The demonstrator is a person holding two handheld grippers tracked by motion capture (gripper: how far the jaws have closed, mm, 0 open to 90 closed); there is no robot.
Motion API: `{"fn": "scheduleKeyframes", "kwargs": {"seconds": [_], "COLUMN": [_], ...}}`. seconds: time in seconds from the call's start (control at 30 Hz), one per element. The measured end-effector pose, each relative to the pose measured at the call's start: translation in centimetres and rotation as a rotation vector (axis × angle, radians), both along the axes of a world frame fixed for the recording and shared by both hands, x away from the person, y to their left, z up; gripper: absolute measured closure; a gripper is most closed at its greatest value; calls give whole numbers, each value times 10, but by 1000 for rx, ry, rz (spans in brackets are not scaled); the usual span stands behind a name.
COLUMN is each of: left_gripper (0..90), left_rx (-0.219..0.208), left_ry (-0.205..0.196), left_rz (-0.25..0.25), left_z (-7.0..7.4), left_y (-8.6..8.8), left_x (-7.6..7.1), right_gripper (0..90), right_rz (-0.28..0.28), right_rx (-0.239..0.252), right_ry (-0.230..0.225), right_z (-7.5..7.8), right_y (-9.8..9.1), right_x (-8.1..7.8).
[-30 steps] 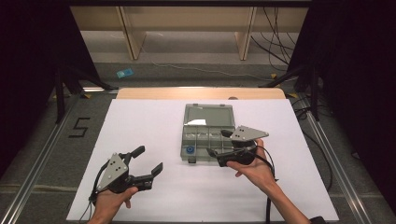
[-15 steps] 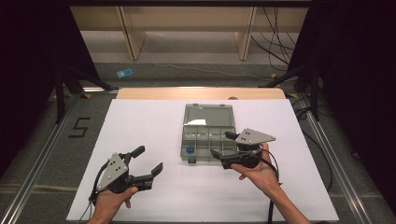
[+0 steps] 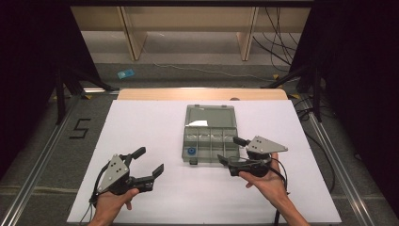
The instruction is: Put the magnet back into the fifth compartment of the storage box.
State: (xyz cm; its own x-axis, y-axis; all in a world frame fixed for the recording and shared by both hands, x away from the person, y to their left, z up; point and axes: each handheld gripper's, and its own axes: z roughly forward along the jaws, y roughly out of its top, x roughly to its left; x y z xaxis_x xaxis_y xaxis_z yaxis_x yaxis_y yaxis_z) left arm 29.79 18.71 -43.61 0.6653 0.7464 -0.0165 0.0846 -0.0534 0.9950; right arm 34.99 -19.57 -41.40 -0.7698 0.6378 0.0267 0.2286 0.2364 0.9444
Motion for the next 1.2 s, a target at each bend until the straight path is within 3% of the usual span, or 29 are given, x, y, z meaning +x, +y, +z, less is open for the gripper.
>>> {"fn": "scheduleKeyframes", "kwargs": {"seconds": [0.13, 0.2, 0.37, 0.43, 0.47, 0.63, 0.7, 1.0, 1.03, 1.07, 1.2], "left_gripper": [157, 157, 157, 156, 157, 157, 157, 156, 156, 157, 157], "left_rx": [3, -2, -2, -1, -3, 1, 3, 3, 12, 15, 15], "left_ry": [1, -13, -12, -8, -13, -2, 0, -9, 3, 5, 4], "left_rz": [-1, -10, -10, -8, -12, -5, -4, -18, -11, -13, -18], "left_z": [0, -1, -1, -1, -1, -1, 0, -1, -1, -2, -2], "left_y": [-1, -1, -1, -1, -1, -1, -1, -2, -2, -3, -4], "left_x": [0, 2, 2, 1, 1, 0, 0, 0, -1, -1, -2], "right_gripper": [169, 168, 156, 156, 156, 156, 156, 156, 156, 156, 156], "right_rz": [1, 7, 15, 12, 13, 6, 6, -10, -16, -14, -18], "right_rx": [2, 28, 11, 8, 3, 34, 26, 29, 38, 36, 27], "right_ry": [4, 16, 34, 15, 29, 2, 29, 15, 2, 20, 13], "right_z": [-3, -5, -7, -8, -8, -10, -9, -10, -11, -11, -12], "right_y": [-6, -7, -11, -11, -11, -12, -13, -18, -18, -18, -20], "right_x": [-6, -9, -15, -17, -19, -23, -26, -31, -31, -32, -34]}}
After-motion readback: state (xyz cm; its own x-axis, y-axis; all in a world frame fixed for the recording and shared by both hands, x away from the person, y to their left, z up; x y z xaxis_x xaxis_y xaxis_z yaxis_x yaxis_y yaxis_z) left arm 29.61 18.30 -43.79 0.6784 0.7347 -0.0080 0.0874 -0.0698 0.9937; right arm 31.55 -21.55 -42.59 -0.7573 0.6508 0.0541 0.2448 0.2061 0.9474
